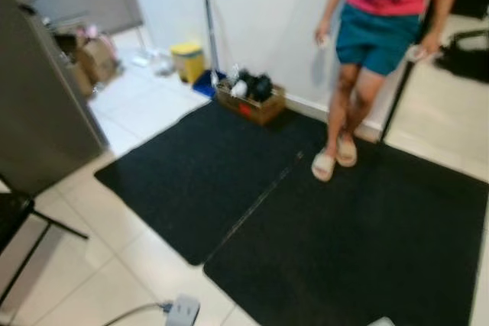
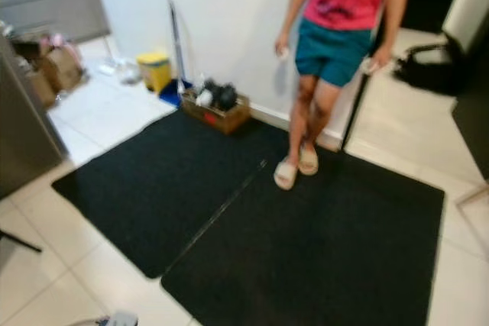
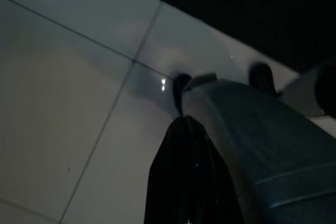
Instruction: Restocking fridge
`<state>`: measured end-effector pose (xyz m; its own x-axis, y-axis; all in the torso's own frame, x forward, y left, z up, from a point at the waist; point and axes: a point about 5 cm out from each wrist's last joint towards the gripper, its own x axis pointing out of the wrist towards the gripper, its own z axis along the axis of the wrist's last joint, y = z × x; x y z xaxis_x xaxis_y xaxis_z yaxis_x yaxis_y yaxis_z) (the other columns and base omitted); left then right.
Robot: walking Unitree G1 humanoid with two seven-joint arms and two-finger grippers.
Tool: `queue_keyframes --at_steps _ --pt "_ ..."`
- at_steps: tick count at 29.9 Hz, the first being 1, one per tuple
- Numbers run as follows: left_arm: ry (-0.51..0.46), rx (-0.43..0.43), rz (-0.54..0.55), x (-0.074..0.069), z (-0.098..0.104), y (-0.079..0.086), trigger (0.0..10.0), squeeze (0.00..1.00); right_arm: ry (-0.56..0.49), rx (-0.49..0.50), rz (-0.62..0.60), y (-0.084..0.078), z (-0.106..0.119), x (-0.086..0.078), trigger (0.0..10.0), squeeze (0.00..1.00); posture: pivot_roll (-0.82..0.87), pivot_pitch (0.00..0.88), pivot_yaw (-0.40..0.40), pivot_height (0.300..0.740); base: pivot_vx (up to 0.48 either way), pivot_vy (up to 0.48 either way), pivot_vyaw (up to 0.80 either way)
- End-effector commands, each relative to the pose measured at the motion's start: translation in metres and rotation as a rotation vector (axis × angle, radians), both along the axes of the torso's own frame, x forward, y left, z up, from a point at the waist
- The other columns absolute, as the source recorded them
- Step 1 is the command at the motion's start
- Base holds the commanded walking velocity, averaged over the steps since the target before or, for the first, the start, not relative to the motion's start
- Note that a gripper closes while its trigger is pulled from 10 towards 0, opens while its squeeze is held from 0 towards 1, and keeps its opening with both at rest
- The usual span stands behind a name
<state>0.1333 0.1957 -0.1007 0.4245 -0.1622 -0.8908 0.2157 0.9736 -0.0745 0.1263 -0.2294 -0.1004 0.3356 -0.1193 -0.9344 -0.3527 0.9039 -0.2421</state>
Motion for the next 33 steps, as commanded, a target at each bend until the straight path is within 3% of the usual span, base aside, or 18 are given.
queue_keyframes --at_steps 1,33 --pt "0.038 0.005 -0.005 -0.0084 -0.003 0.0006 10.0 0.0 0.005 0.009 0.001 0.0036 -0.0018 -0.0033 10.0 0.0 0.04 0.0 0.004 0.74 0.345 0.0 0.0" --pt "0.04 0.0 -0.009 -0.0087 -0.0032 -0.0006 10.0 0.0 0.006 0.025 0.004 0.0047 -0.0021 -0.0039 10.0 0.0 0.04 0.0 0.003 0.74 0.344 0.0 0.0"
